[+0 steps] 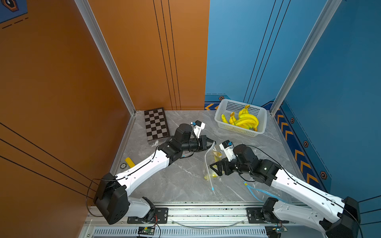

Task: Open the zip-top bag and take out the banana
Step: Open the zipper of the food storage bag at the center of the board.

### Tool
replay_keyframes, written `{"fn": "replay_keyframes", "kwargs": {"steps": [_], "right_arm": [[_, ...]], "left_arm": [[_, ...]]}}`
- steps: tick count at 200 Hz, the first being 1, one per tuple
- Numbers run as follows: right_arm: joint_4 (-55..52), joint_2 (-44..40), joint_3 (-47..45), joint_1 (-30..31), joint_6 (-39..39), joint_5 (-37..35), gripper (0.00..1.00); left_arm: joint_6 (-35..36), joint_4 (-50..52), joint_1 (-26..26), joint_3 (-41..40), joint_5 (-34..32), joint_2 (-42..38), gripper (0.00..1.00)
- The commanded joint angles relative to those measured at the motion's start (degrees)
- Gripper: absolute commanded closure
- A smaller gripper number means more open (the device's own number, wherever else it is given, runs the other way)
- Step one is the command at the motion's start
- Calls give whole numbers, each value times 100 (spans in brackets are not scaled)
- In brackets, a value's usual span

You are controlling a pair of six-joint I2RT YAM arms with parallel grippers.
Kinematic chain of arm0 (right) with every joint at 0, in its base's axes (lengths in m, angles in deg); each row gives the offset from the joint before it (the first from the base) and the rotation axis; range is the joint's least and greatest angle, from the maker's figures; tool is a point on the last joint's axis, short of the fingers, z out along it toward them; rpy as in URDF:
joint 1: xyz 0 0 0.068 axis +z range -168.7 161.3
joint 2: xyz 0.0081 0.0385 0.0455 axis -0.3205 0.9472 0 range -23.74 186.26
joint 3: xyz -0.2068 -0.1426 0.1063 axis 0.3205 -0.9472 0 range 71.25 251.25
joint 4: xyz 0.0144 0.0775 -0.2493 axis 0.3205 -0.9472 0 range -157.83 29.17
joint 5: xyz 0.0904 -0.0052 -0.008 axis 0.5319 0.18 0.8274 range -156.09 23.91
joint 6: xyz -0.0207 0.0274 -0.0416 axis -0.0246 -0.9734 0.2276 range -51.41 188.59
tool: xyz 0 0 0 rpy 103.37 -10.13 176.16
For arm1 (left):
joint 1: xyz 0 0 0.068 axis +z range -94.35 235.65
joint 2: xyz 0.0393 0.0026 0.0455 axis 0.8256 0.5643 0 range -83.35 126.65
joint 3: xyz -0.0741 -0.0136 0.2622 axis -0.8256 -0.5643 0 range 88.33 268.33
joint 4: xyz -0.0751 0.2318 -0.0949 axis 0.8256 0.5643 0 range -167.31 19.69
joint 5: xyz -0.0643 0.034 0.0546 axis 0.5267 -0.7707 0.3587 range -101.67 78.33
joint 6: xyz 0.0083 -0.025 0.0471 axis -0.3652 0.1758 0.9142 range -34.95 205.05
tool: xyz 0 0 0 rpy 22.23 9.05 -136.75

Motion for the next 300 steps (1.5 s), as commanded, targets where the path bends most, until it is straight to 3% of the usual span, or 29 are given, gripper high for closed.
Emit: {"fn": "replay_keyframes", "kwargs": {"steps": [1,42,80,121,144,166,193,223,233,247,259,264,268,300], "right_arm": [[1036,45,-26,-126,-421,223,0],[899,64,14,-427,-671,71,11],[1152,219,-24,-430,-662,394,36],[1938,437,-169,-353,-1134,1563,32],[2361,445,-500,-306,-1535,1699,28],[2704,479,-718,-265,-1679,1619,33],[2810,590,-718,-240,-1719,1563,72],[2690,496,-756,-270,-1611,1619,100],[2544,369,-764,-325,-1527,1641,100],[2360,78,-845,-483,-1444,1730,100],[2250,-248,-964,-761,-1418,1798,100],[2199,-403,-1016,-874,-1409,1835,100],[2174,-505,-1061,-960,-1398,1898,100],[2601,-990,-1394,-1527,-1512,2772,100]], "left_arm": [[-73,-195,-42,-116,-94,-84,90],[-138,-275,-28,-337,-81,-76,90],[-163,-322,16,-304,-53,-50,90],[-91,-336,42,-403,-137,-50,91],[-84,-418,33,-448,-127,54,92],[-127,-578,42,-494,-104,123,92],[-104,-579,116,-571,-80,147,92],[-60,-561,245,-574,96,108,90],[-2,-426,363,-550,159,64,83],[170,-138,675,-577,201,-162,41],[359,159,1030,-617,340,-420,29],[435,265,1164,-642,431,-539,17],[488,338,1262,-655,504,-627,1],[854,395,1166,-855,958,-924,2]]}}
